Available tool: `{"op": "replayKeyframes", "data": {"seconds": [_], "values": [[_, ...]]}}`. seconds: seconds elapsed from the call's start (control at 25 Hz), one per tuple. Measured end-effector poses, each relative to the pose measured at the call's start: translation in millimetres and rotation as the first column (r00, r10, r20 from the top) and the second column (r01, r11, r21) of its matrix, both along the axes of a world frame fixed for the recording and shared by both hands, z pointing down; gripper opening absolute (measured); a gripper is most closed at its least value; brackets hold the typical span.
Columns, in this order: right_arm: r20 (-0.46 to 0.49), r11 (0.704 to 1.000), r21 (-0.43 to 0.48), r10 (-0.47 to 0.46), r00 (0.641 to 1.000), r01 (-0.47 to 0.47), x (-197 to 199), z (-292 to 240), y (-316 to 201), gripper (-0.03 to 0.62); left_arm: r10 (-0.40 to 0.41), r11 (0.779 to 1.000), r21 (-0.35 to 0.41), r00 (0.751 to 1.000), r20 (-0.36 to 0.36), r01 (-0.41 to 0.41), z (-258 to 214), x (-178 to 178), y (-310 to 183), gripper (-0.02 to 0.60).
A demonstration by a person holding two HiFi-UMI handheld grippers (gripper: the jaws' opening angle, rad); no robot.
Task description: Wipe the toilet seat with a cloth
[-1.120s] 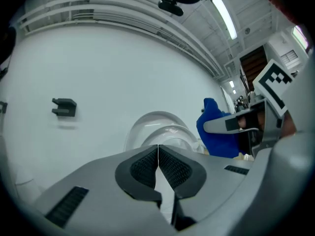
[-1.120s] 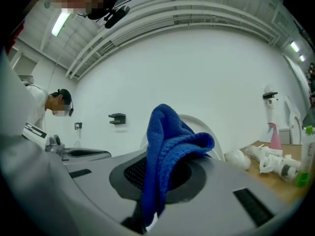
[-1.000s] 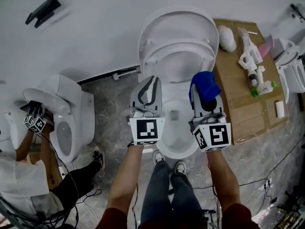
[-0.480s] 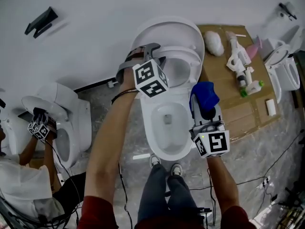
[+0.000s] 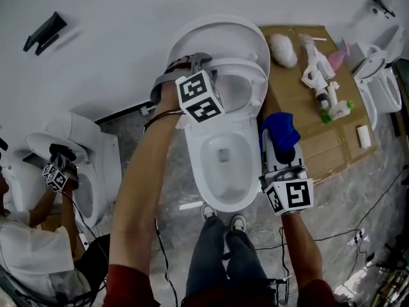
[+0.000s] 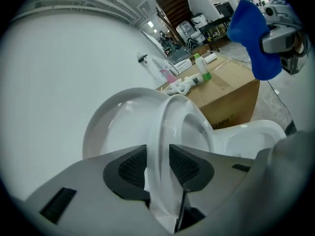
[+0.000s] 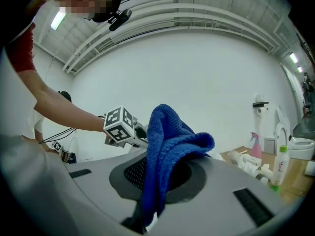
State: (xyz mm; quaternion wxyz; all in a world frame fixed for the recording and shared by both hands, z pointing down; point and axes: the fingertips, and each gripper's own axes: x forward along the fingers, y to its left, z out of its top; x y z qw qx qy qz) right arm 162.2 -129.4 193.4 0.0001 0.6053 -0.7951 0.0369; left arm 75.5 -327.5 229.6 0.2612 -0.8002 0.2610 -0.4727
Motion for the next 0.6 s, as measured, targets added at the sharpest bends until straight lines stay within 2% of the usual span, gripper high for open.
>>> {"op": "replayKeyframes", "data": {"seconds": [0.32, 0.6], "values": [[0.004, 0.999, 0.054, -0.007, 1.0, 0.007, 1, -31, 5, 0.054, 0.111, 0.994, -0.023, 0.992, 0.051, -0.11, -5, -3, 66, 0.099], [0.011, 0.996, 0.091, -0.002, 1.0, 0.001, 12, -49, 29, 0.054, 0.202, 0.974, -0.127, 0.975, 0.087, -0.19, 18, -5, 173, 0.105]]}}
